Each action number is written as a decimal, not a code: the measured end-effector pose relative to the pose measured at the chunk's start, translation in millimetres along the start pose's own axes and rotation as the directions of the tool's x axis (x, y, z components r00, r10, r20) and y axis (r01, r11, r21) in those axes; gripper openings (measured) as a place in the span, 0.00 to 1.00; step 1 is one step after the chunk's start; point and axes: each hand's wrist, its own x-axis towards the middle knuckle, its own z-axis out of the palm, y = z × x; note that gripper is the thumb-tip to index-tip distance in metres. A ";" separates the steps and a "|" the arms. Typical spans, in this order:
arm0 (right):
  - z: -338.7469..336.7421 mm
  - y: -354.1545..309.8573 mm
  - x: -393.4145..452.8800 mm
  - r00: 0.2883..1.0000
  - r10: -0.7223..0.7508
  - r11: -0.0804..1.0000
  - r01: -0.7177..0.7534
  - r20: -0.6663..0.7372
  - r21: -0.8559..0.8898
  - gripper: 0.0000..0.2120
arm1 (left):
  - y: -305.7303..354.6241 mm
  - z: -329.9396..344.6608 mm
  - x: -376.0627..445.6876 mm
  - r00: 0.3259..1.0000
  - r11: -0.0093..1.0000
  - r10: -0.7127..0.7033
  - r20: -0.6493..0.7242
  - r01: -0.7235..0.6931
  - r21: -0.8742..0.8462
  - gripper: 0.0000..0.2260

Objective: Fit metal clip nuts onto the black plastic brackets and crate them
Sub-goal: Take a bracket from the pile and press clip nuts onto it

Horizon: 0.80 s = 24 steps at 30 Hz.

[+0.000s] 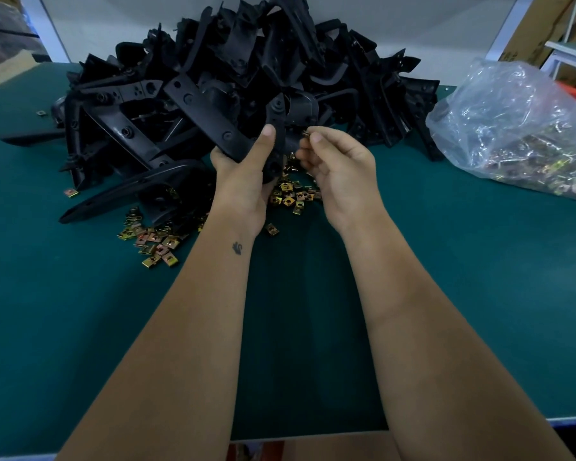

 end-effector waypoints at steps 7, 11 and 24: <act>1.6 -0.2 -0.2 1.000 0.010 0.998 -0.010 0.003 0.054 0.08 | -2.8 -1.2 1.0 0.995 0.998 -0.051 0.089 0.053 -0.016 0.20; 2.4 -0.5 0.1 1.000 0.008 0.998 -0.008 0.004 0.056 0.08 | -2.7 -0.5 -0.2 0.992 0.997 -0.053 0.113 0.058 -0.044 0.19; 1.2 -3.5 -1.0 1.000 0.003 0.997 -0.002 -0.009 0.079 0.08 | 0.6 -0.8 -5.3 0.981 0.999 -0.053 0.187 0.053 0.002 0.21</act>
